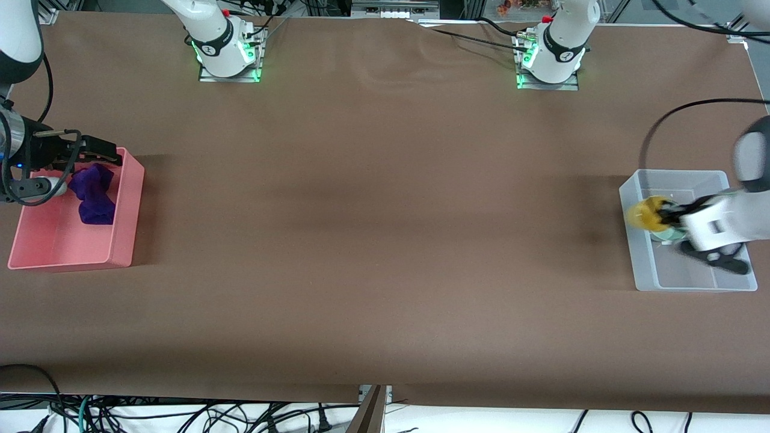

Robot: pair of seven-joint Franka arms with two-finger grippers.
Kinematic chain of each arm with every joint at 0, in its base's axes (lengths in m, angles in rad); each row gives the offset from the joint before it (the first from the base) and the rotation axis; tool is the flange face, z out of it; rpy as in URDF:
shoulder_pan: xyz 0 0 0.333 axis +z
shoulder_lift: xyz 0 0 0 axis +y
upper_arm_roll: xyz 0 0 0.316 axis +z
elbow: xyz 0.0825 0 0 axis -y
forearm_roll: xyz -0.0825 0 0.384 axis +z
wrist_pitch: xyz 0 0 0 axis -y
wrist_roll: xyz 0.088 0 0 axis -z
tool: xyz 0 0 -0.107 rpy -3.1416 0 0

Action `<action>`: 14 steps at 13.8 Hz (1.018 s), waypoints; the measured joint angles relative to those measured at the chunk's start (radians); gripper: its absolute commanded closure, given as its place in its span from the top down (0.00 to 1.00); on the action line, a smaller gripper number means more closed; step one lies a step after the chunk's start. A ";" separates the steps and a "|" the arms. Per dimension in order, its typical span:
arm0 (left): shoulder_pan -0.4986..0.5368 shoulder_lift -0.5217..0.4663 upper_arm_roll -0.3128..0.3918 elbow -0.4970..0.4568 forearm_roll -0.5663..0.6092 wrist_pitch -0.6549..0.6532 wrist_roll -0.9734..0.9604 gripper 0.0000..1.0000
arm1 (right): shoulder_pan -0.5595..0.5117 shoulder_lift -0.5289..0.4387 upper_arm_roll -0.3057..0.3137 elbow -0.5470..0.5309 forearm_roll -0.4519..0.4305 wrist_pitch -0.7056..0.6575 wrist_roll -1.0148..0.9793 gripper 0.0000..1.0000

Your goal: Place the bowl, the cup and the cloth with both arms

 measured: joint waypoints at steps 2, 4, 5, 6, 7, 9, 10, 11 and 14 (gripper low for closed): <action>0.086 0.000 0.000 -0.044 0.005 0.031 0.099 0.00 | -0.001 -0.001 0.001 0.001 -0.002 0.006 0.000 0.99; 0.156 0.001 0.000 -0.144 0.008 0.156 0.174 0.00 | -0.003 -0.004 -0.002 0.020 -0.013 0.018 0.000 0.99; 0.192 0.002 0.000 -0.209 0.008 0.240 0.203 0.00 | -0.004 -0.005 -0.004 0.034 -0.015 0.024 0.000 1.00; 0.225 0.003 0.000 -0.280 0.008 0.326 0.223 0.00 | -0.006 -0.007 -0.008 0.045 -0.019 0.030 -0.001 1.00; 0.252 0.004 -0.001 -0.342 0.008 0.400 0.234 0.00 | -0.007 -0.010 -0.011 0.051 -0.028 0.034 -0.001 0.99; 0.275 0.005 -0.003 -0.413 0.008 0.479 0.244 0.87 | -0.007 -0.014 -0.015 0.053 -0.035 0.037 -0.001 1.00; 0.275 0.005 -0.007 -0.419 0.008 0.487 0.244 1.00 | -0.008 -0.013 -0.015 0.053 -0.036 0.037 -0.001 1.00; 0.274 0.002 -0.013 -0.419 0.008 0.488 0.244 1.00 | -0.007 -0.013 -0.015 0.053 -0.036 0.036 0.000 1.00; 0.273 -0.018 -0.035 -0.403 0.008 0.475 0.252 1.00 | -0.006 -0.013 -0.012 0.053 -0.036 0.033 0.058 1.00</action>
